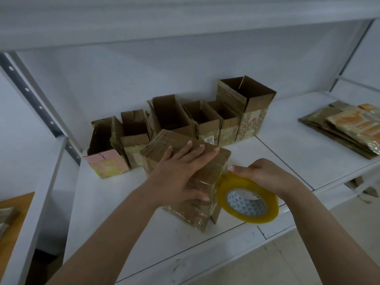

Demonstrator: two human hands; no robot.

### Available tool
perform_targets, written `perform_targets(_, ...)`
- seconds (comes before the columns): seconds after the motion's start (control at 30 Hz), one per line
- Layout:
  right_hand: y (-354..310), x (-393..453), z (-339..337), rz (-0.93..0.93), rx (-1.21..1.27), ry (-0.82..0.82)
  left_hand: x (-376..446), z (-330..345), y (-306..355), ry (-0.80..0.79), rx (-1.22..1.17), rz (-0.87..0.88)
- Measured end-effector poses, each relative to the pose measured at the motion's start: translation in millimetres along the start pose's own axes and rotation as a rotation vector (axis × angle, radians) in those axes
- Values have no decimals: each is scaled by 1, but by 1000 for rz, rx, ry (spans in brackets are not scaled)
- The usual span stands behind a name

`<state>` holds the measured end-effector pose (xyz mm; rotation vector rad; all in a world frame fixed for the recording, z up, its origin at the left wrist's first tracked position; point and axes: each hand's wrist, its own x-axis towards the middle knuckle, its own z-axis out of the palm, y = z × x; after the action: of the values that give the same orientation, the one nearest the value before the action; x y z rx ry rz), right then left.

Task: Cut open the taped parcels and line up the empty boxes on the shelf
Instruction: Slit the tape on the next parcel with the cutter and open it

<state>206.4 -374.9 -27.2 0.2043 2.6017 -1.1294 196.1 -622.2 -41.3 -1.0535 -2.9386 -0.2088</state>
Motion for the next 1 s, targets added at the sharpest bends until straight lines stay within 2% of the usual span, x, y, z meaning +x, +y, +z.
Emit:
perform_targets(0.1, 4, 0, 3, 9, -87, 1, 4, 17, 20, -70, 107, -65)
perform_targets(0.17, 12, -1, 15, 28, -153, -41, -2, 44, 26, -1, 125, -77)
perform_targets(0.23, 20, 1, 28, 62, -84, -28, -2, 56, 24, 50, 146, -108)
perform_targets(0.37, 24, 8, 33, 114, -11, 84, 16, 45, 21, -56, 91, -116)
perform_targets(0.5, 29, 15, 32, 162, 69, 99, 17, 47, 21, 4, 73, -94)
perform_targets(0.57, 31, 18, 32, 187, 72, 112, 7, 50, 17, 105, -56, -81)
perform_targets(0.67, 33, 21, 33, 209, 80, 143, -17, 56, 8, 437, -443, -105)
perform_targets(0.73, 32, 20, 35, 205, 106, 148, -32, 62, 0, 742, -554, -239)
perform_targets(0.8, 32, 19, 35, 187, 126, 158, -44, 65, -8, 899, -496, -488)
perform_targets(0.83, 31, 19, 36, 181, 124, 151, -51, 67, -15, 858, -441, -655)
perform_targets(0.87, 31, 18, 36, 182, 118, 151, -58, 72, -24, 720, -392, -832)
perform_targets(0.93, 31, 17, 35, 186, 115, 152, -78, 81, -42, 274, -300, -1129)
perform_targets(1.0, 30, 17, 36, 185, 113, 153, -97, 87, -51, -106, -200, -1250)
